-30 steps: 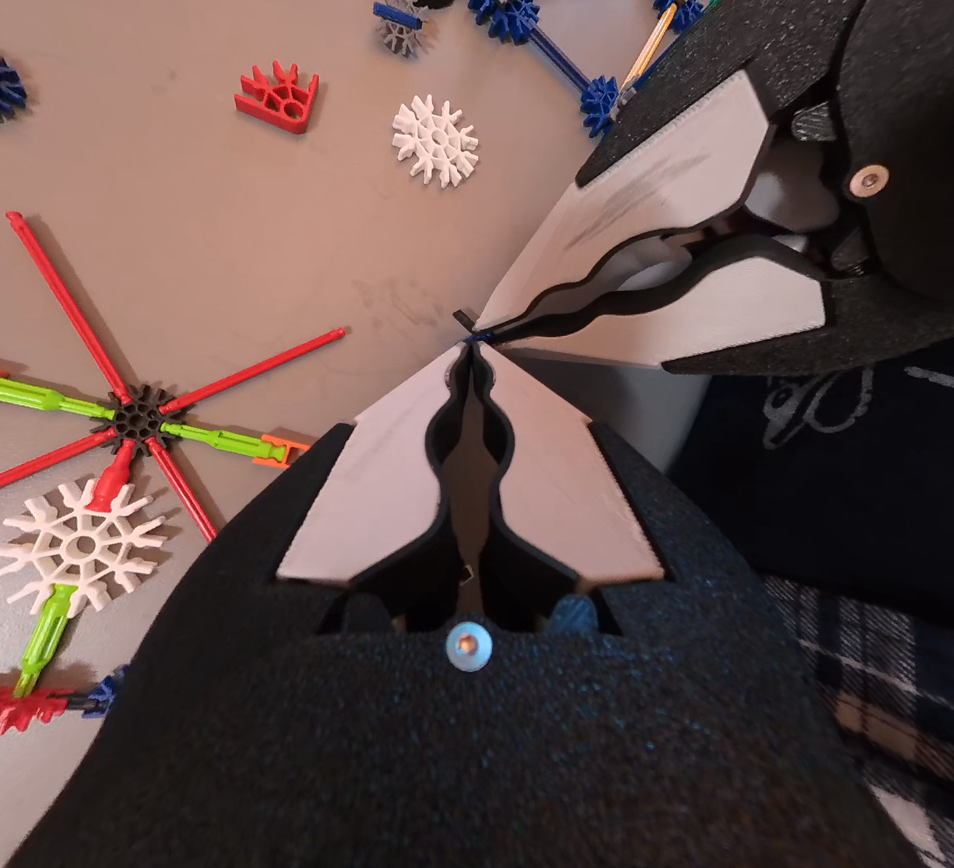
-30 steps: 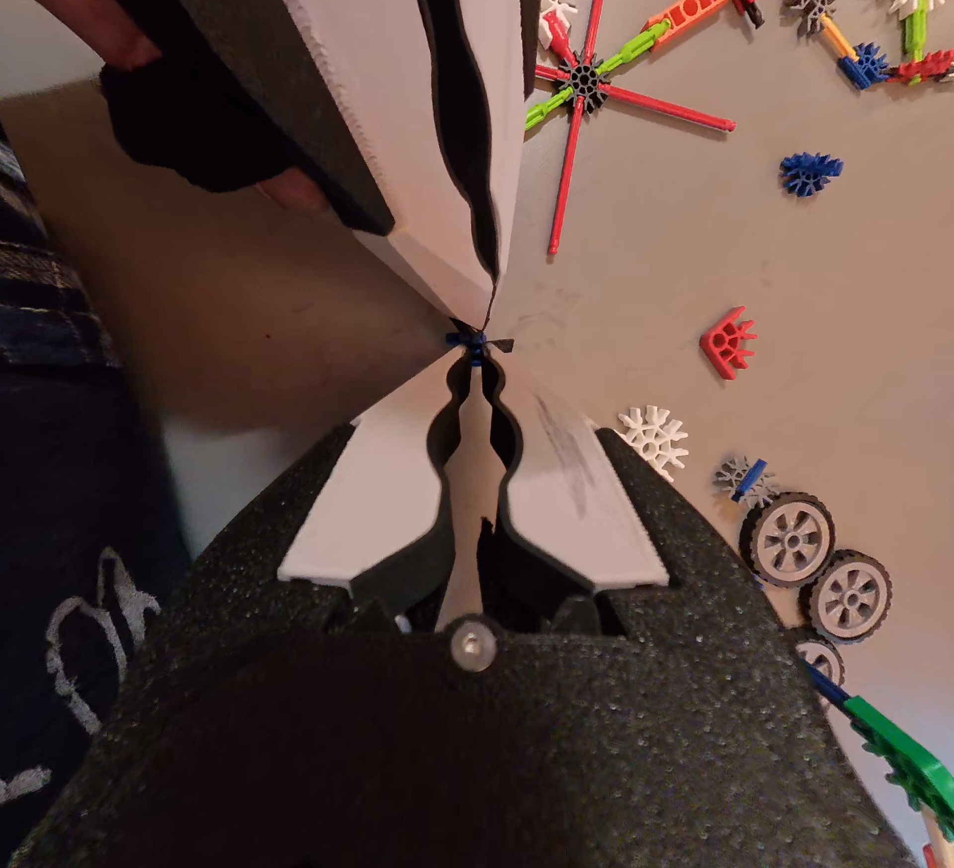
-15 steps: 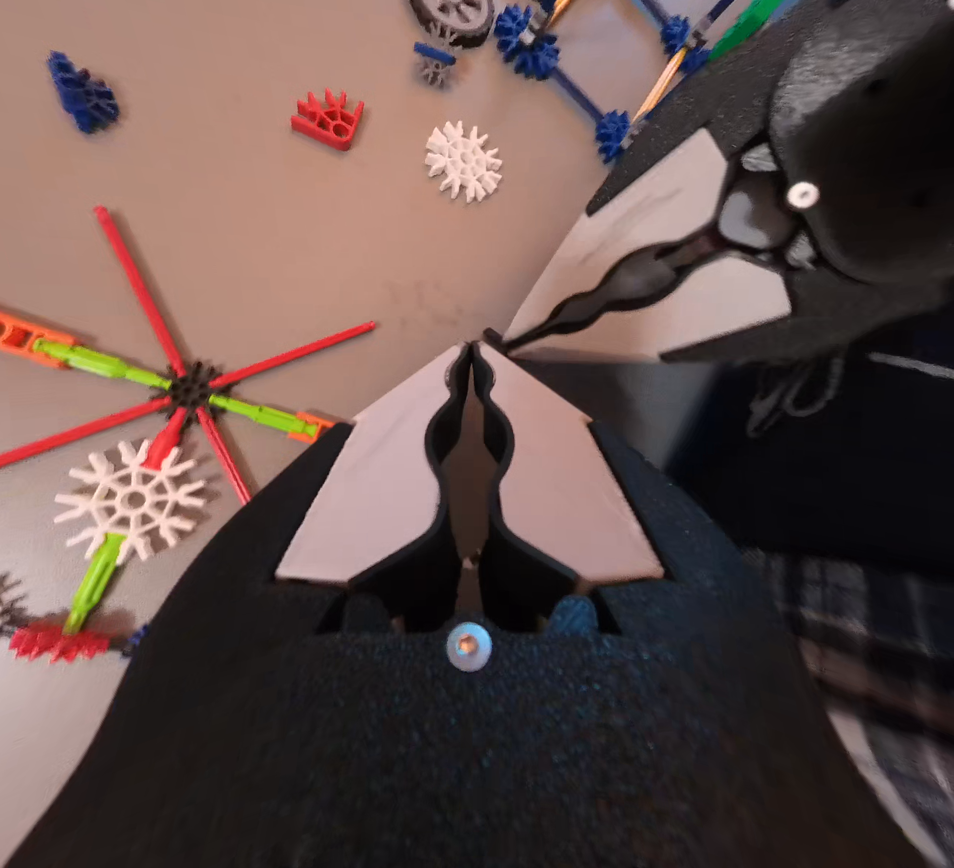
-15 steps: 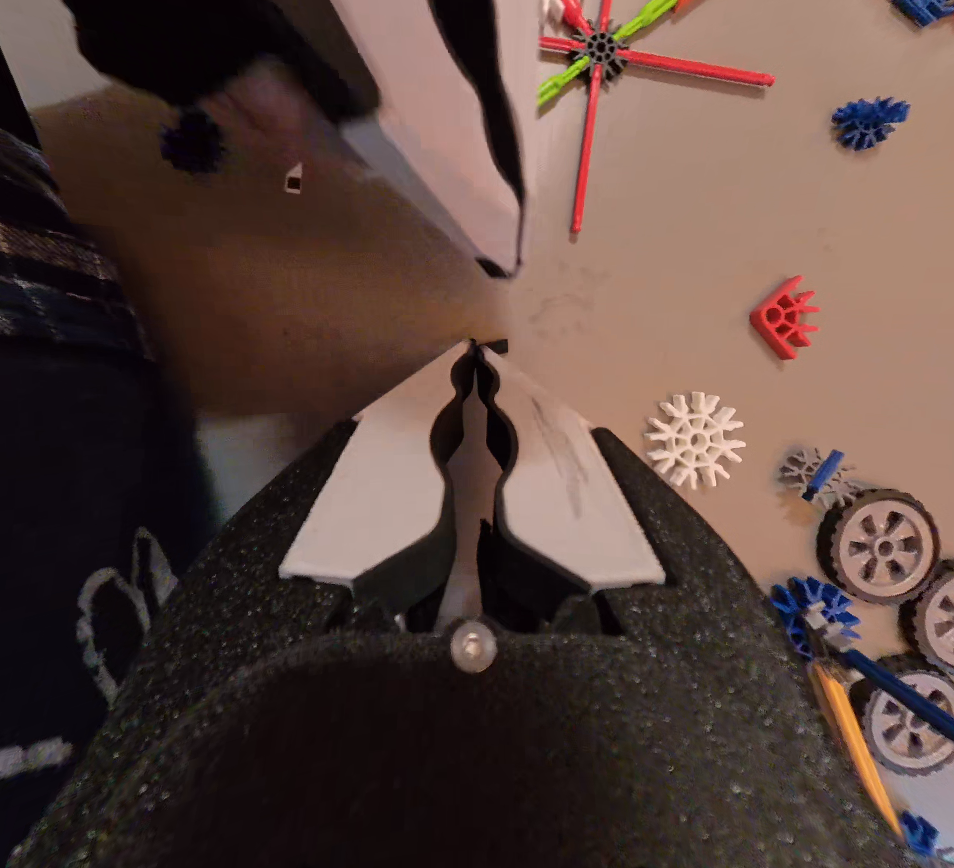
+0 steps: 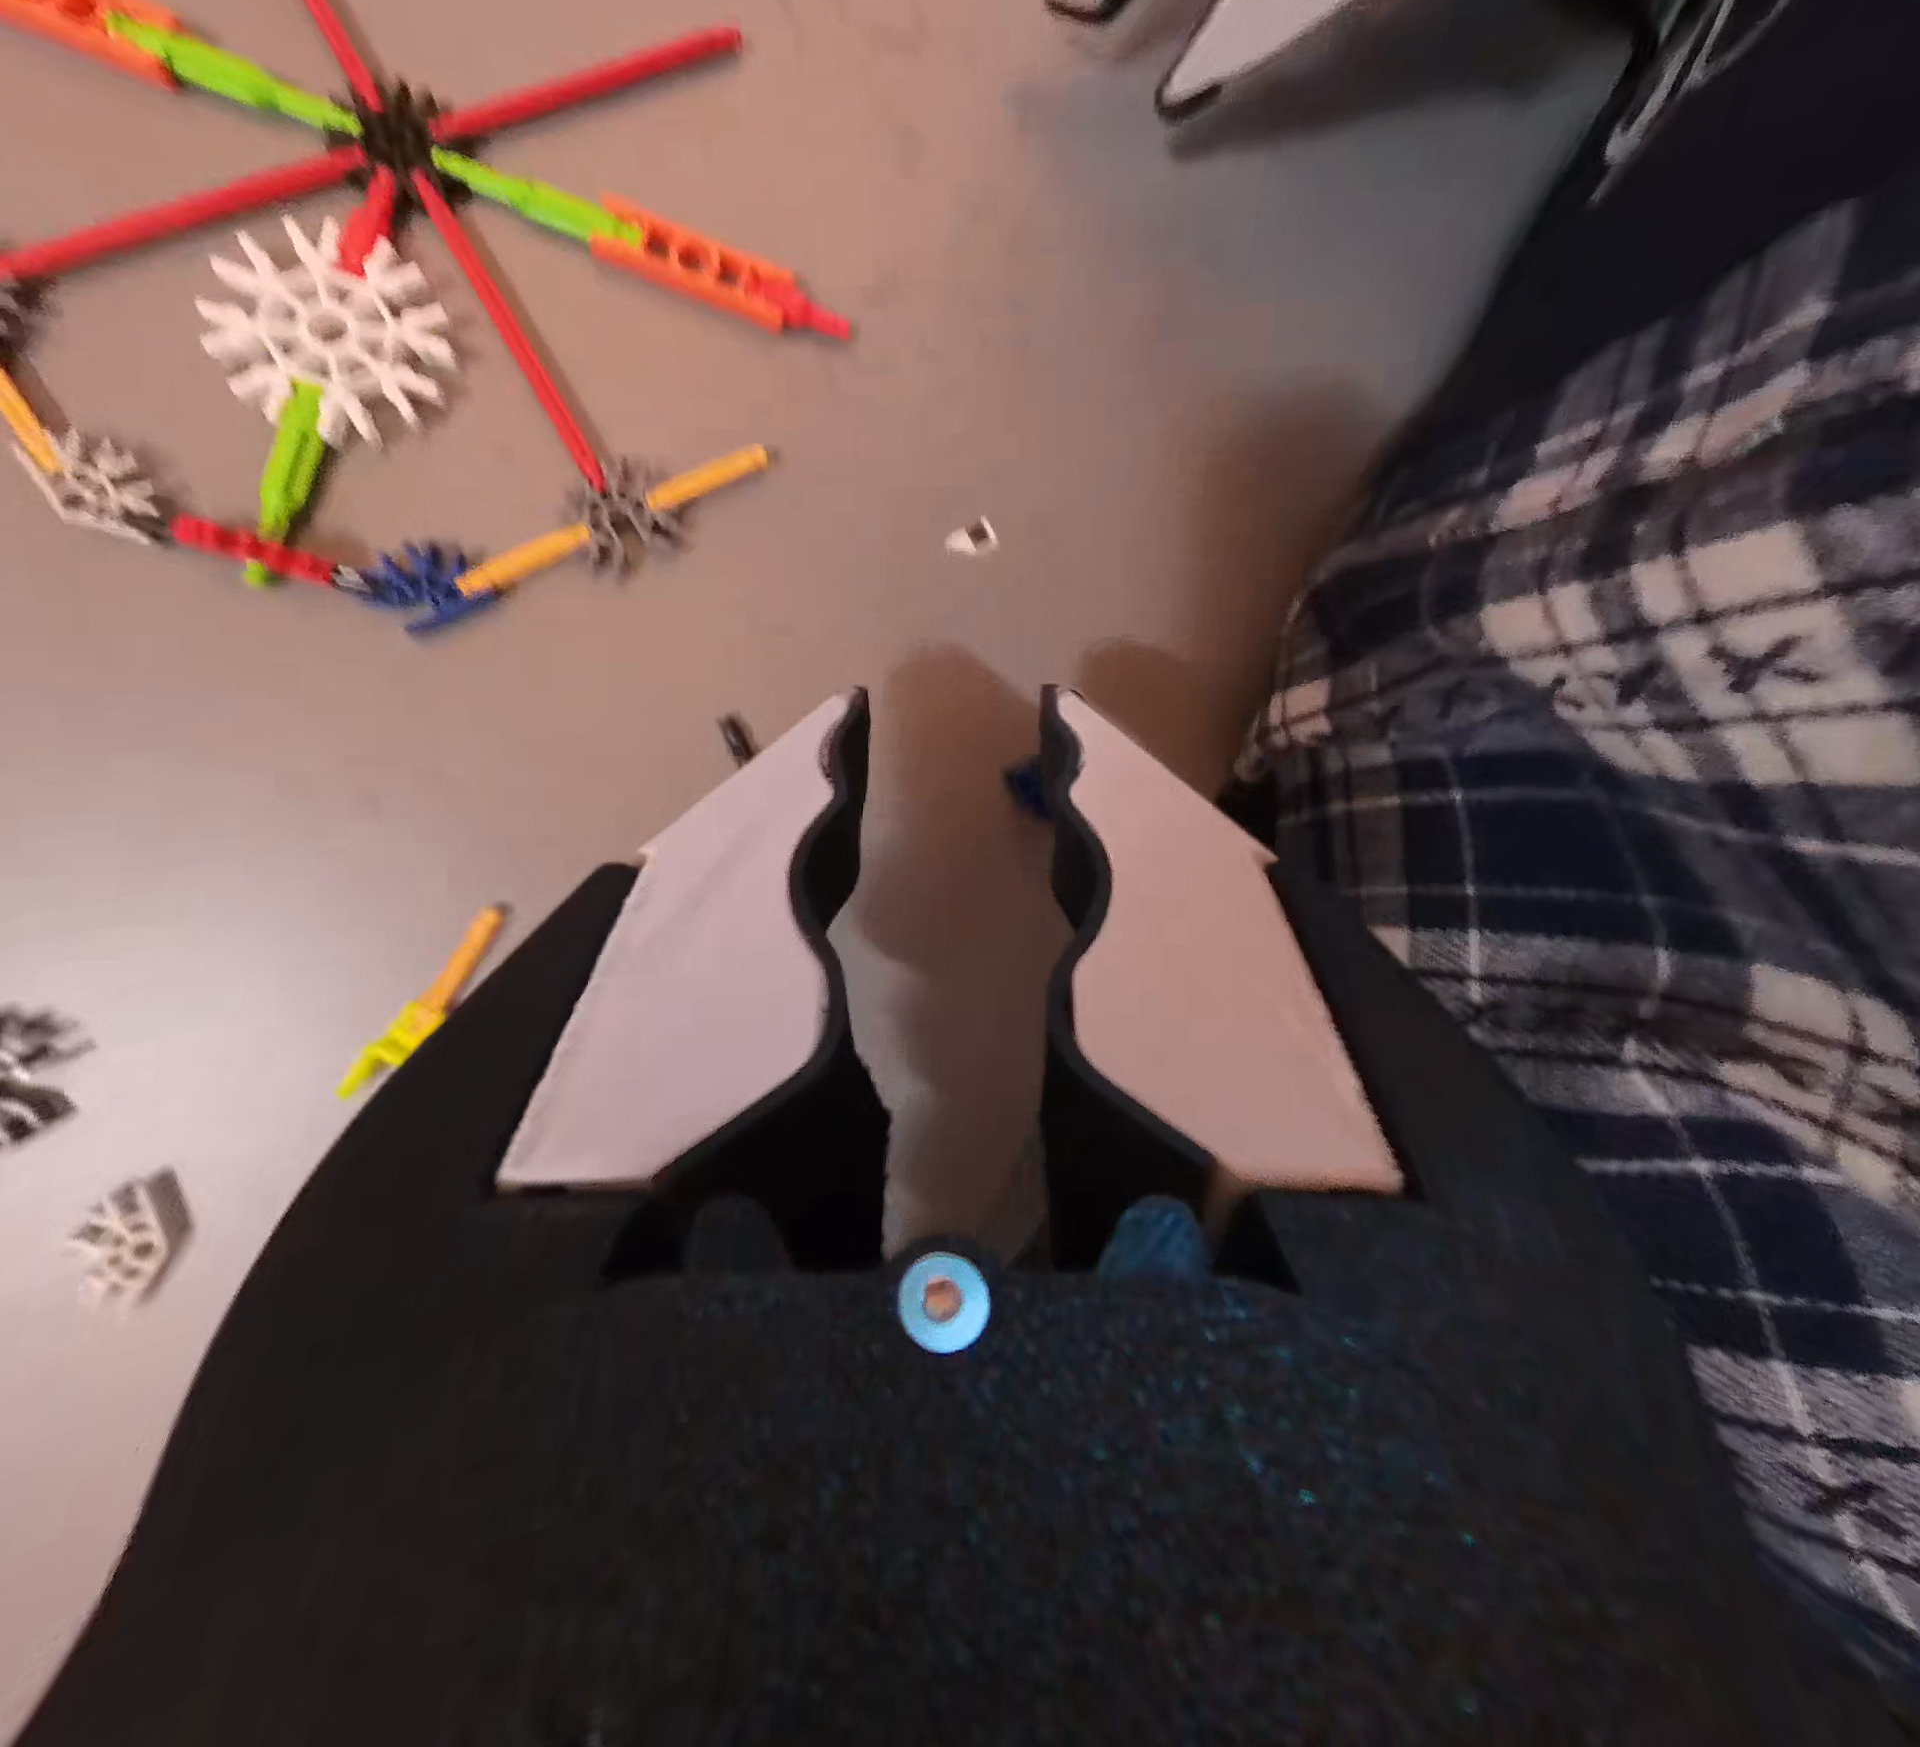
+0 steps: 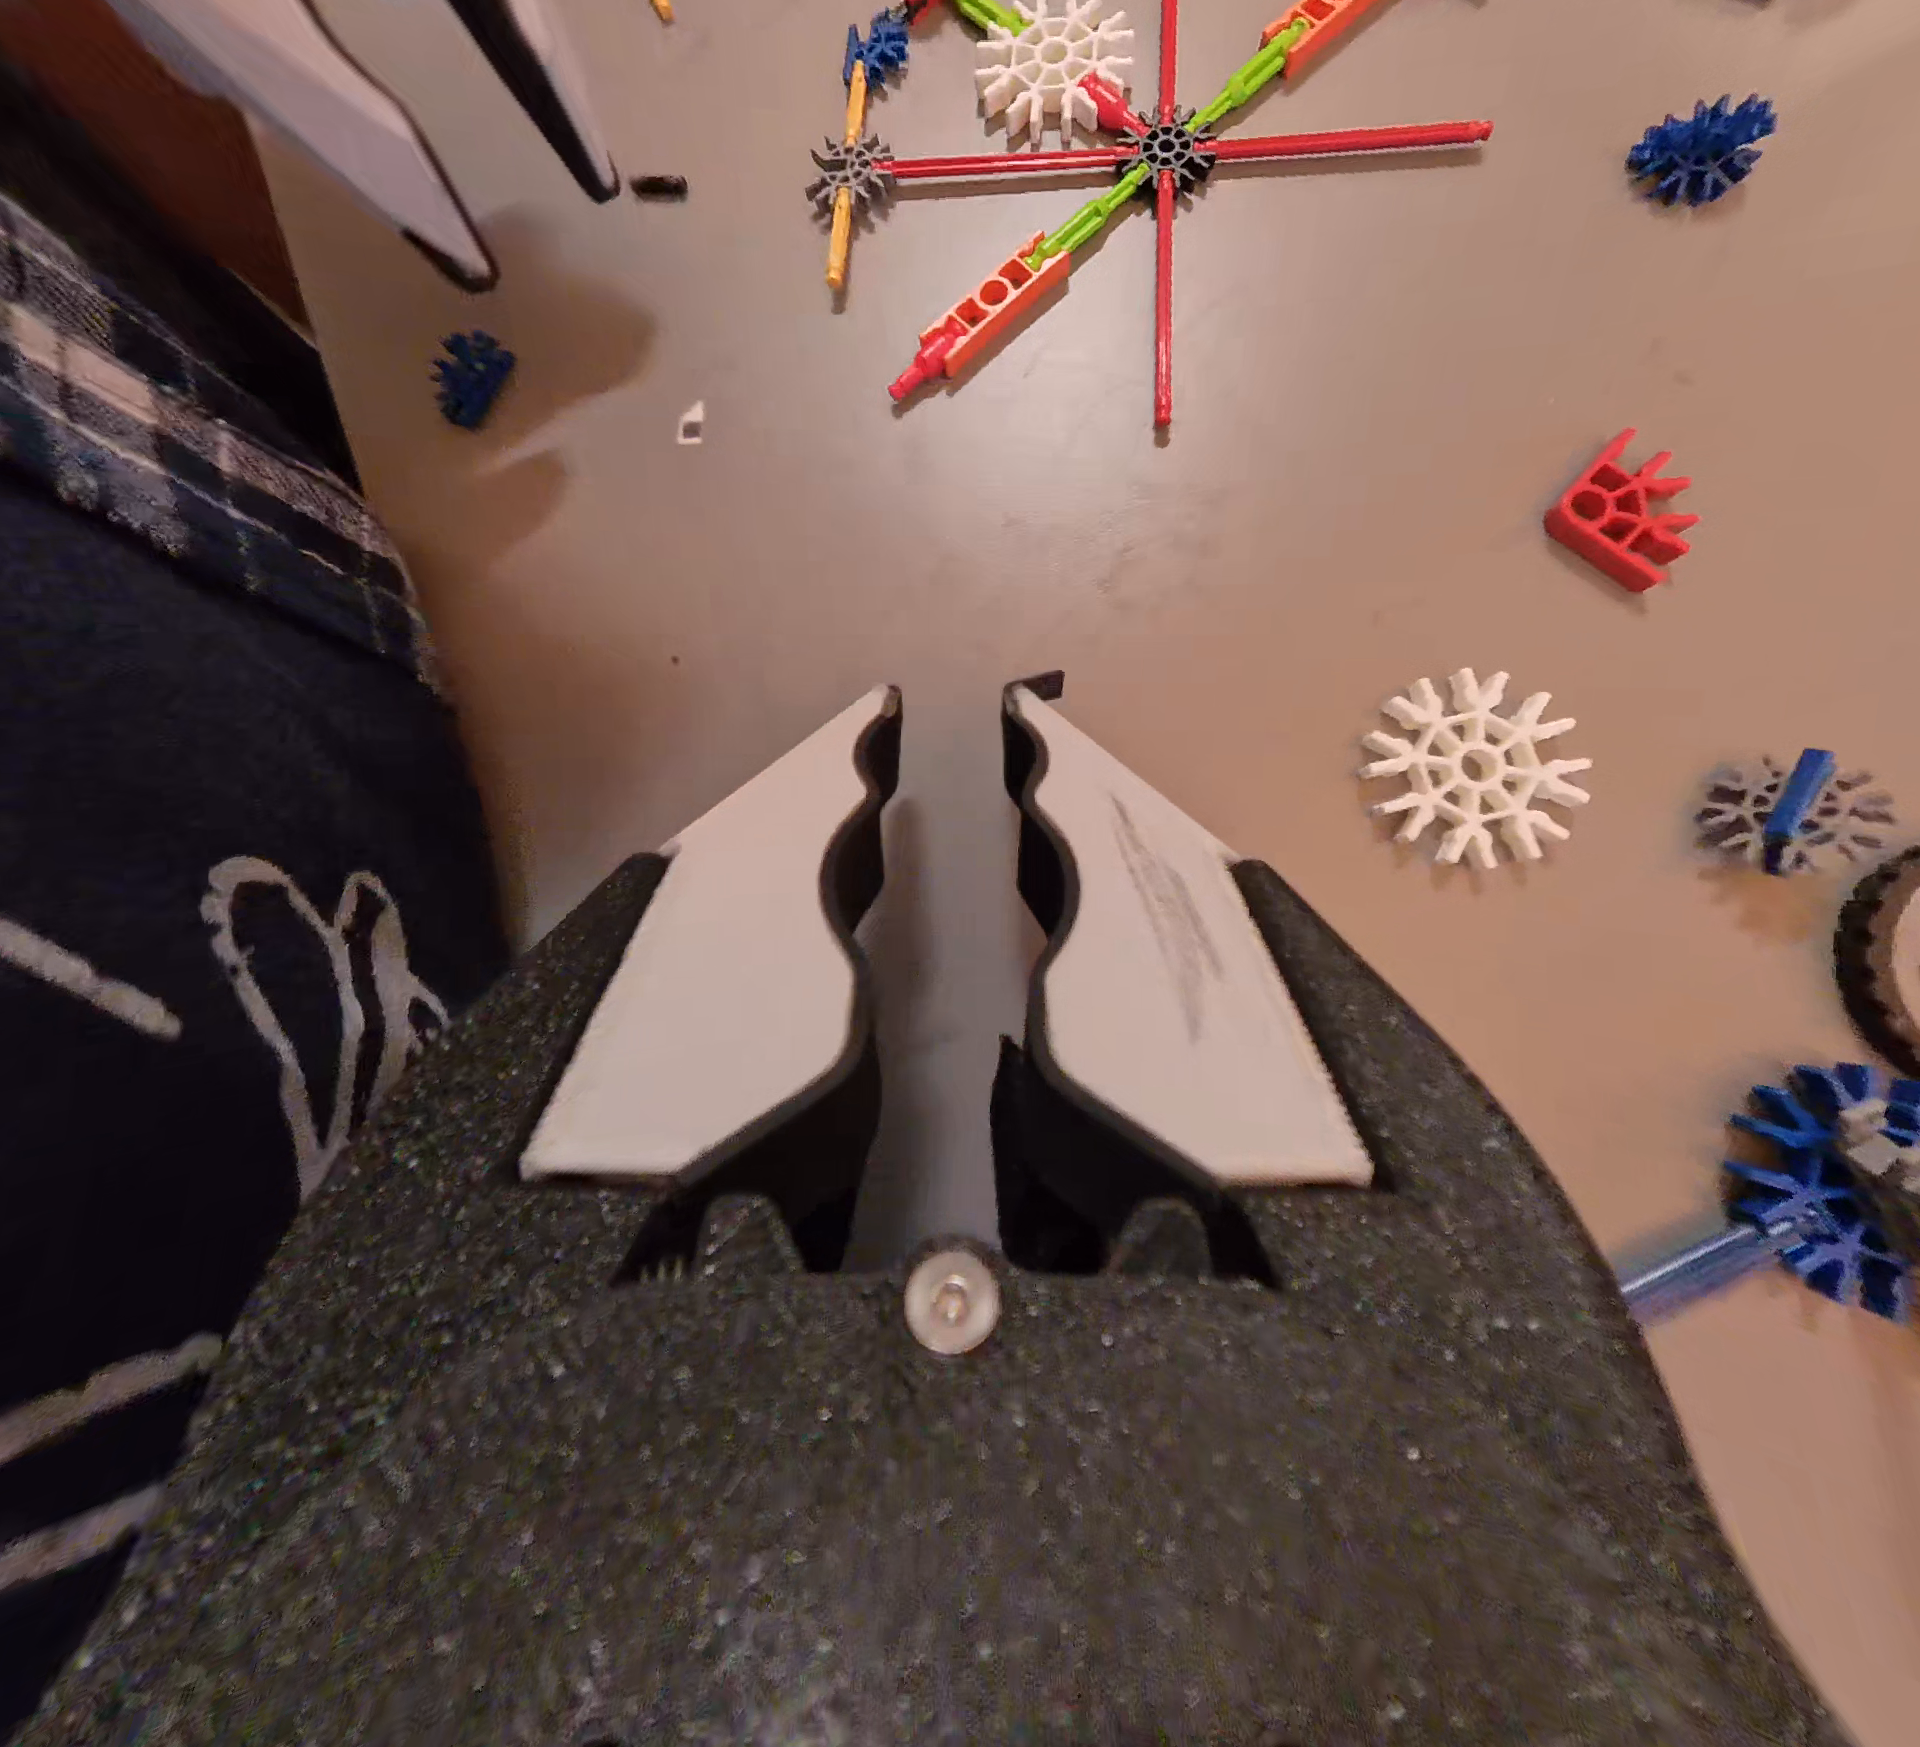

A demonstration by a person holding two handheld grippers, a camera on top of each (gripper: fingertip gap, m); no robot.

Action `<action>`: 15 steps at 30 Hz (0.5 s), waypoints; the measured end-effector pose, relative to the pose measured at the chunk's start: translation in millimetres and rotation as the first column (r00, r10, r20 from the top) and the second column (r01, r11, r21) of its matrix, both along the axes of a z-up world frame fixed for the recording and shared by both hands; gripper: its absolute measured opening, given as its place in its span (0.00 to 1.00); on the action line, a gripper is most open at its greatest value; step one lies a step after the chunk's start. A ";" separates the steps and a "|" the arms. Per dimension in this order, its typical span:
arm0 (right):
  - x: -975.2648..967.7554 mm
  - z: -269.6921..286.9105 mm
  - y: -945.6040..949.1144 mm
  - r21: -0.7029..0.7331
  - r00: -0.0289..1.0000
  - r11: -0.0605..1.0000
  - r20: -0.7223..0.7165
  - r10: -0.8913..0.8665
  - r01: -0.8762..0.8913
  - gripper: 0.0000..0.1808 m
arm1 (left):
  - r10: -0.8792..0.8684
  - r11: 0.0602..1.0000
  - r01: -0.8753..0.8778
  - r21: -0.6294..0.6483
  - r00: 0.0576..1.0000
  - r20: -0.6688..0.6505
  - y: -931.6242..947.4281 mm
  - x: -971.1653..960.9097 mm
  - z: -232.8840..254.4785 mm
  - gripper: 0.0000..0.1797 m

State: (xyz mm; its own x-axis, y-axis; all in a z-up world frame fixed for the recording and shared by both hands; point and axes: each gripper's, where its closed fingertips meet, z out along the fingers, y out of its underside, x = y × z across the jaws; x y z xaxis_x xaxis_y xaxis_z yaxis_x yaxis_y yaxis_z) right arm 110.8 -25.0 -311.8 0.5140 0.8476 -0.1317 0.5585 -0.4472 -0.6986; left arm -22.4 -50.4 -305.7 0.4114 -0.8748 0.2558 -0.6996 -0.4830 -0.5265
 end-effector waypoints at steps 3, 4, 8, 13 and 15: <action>1.5 0.8 -3.2 0.025 1.000 1.000 -0.004 0.002 -0.002 0.10 | 0.019 1.000 -0.019 -0.007 1.000 0.010 -12.8 -4.9 -2.9 0.20; 0.7 -0.3 -5.0 0.019 1.000 1.000 -0.002 0.006 -0.006 0.11 | 0.010 1.000 -0.010 -0.018 1.000 0.005 -19.3 -5.2 -5.1 0.21; -7.9 2.9 -10.5 0.052 0.999 0.998 -0.018 0.040 -0.039 0.11 | 0.022 1.000 -0.021 0.024 0.999 -0.030 -27.9 -9.5 -14.1 0.24; -13.6 2.8 -14.7 0.070 0.998 0.996 -0.015 0.062 -0.061 0.11 | 0.076 0.993 -0.071 0.091 0.996 -0.050 -33.1 -11.5 -18.2 0.23; -18.4 2.2 -18.3 0.067 0.997 0.995 -0.016 0.078 -0.077 0.11 | 0.082 0.987 -0.073 0.143 0.995 -0.060 -32.8 -8.0 -19.9 0.19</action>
